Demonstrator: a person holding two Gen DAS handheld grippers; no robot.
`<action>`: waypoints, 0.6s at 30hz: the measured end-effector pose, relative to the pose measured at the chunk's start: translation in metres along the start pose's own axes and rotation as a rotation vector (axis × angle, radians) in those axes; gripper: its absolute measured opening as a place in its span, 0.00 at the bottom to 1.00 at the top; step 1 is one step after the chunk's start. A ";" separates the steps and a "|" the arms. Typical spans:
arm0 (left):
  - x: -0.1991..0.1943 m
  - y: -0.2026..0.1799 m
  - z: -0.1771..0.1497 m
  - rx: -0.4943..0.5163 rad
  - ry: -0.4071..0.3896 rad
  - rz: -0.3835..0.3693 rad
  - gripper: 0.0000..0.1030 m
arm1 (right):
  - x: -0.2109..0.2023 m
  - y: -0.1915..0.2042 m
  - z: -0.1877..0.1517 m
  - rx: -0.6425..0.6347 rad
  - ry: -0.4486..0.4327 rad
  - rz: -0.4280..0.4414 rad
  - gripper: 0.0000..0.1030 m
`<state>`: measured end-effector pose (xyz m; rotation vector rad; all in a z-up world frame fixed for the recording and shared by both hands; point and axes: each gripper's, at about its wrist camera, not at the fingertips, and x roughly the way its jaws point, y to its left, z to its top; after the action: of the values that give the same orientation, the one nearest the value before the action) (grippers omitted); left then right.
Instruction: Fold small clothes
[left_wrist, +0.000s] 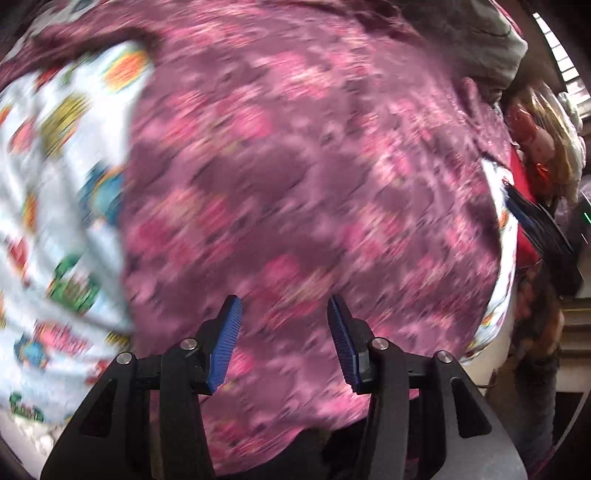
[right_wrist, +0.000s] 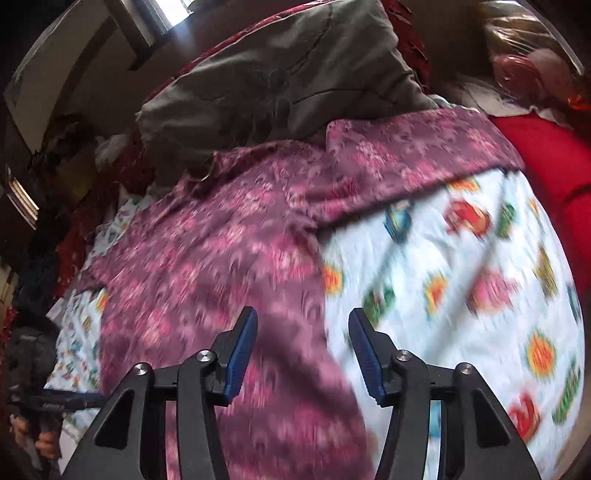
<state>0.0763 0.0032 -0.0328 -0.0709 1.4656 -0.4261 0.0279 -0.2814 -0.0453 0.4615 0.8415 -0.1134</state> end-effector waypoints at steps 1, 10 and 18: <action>-0.001 -0.004 0.005 0.012 -0.003 0.005 0.45 | 0.019 0.001 0.008 0.012 0.022 -0.022 0.52; 0.009 -0.027 0.076 0.010 -0.155 0.103 0.56 | 0.041 -0.001 0.032 0.004 -0.064 -0.010 0.03; 0.041 -0.050 0.090 0.028 -0.142 0.269 0.67 | 0.024 -0.013 0.037 0.008 -0.045 -0.004 0.11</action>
<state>0.1540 -0.0756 -0.0461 0.1159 1.3074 -0.2179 0.0660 -0.3075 -0.0468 0.4629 0.7977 -0.1306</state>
